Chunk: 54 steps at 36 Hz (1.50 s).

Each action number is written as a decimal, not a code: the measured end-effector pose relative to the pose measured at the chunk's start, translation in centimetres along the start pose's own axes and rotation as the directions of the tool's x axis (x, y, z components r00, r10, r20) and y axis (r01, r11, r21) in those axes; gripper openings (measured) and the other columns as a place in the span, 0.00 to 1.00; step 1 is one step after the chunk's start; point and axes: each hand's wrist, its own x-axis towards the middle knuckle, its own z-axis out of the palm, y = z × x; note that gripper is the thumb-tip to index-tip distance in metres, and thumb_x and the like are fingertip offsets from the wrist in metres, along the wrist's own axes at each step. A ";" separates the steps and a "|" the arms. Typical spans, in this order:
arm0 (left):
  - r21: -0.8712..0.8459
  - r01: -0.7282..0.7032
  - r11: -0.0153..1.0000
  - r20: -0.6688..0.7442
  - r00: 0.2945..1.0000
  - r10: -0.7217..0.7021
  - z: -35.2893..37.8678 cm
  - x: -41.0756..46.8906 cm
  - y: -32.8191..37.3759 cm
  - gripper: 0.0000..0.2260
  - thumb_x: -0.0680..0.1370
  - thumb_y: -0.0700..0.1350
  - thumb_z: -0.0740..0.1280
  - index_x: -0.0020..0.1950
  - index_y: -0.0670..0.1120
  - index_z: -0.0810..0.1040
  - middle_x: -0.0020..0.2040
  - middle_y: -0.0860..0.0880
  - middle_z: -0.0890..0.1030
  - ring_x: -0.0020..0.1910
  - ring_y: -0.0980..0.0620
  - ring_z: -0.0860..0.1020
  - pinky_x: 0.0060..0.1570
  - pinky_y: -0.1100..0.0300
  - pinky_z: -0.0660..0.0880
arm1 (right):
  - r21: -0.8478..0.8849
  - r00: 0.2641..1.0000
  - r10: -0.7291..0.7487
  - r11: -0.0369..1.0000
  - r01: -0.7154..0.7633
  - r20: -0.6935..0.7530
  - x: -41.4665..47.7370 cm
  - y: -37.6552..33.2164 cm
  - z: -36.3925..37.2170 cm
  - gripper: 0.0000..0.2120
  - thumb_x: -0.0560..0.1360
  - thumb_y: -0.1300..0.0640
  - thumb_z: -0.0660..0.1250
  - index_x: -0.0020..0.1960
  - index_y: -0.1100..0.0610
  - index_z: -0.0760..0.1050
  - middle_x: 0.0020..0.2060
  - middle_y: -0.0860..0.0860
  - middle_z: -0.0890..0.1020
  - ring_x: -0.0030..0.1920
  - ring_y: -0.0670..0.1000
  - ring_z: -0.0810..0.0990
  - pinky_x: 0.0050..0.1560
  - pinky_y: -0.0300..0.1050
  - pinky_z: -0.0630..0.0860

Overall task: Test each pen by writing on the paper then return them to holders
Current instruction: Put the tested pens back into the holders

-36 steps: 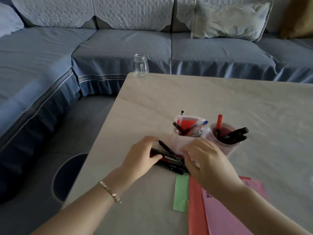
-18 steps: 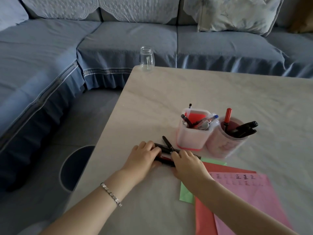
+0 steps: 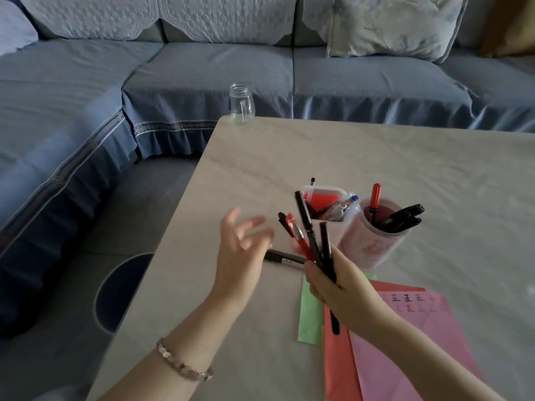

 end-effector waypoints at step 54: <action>-0.197 0.433 0.880 0.417 0.849 -0.324 6.4 -1.9 1.5 0.09 0.81 0.43 0.55 0.55 0.47 0.74 0.29 0.51 0.67 0.23 0.57 0.63 0.23 0.67 0.60 | -0.623 0.897 -0.157 0.768 -0.152 -0.413 4.5 -2.8 -12.4 0.11 0.70 0.53 0.70 0.42 0.63 0.77 0.38 0.58 0.81 0.41 0.59 0.78 0.41 0.50 0.76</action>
